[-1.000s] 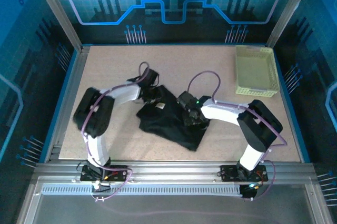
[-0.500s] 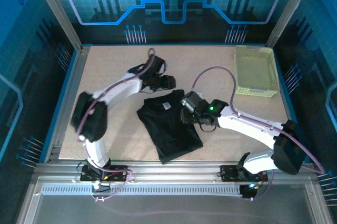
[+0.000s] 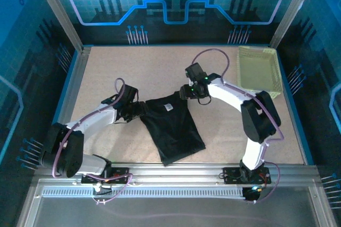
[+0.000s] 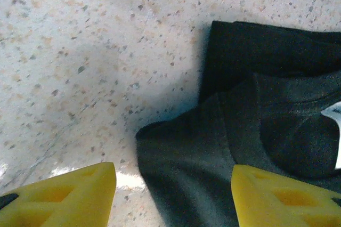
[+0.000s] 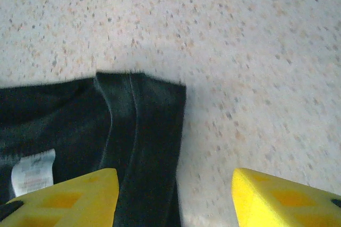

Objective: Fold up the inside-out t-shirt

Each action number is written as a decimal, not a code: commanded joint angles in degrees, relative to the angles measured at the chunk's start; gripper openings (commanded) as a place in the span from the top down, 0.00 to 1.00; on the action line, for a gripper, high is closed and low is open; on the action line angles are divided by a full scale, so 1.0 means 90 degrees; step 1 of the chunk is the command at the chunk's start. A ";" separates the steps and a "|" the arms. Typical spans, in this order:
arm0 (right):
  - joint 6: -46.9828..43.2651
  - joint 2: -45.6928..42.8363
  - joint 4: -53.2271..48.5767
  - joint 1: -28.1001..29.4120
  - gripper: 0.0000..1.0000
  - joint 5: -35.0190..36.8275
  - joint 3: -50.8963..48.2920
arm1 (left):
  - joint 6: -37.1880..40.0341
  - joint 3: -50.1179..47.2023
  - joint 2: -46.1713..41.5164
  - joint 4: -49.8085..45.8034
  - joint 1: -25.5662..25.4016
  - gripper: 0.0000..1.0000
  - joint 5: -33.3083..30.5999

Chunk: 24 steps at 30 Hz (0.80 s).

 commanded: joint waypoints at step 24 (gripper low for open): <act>-0.0348 0.0691 -0.0210 0.0040 0.93 0.0010 0.0877 | 0.0297 0.1078 0.1093 0.1423 0.0037 1.00 0.0856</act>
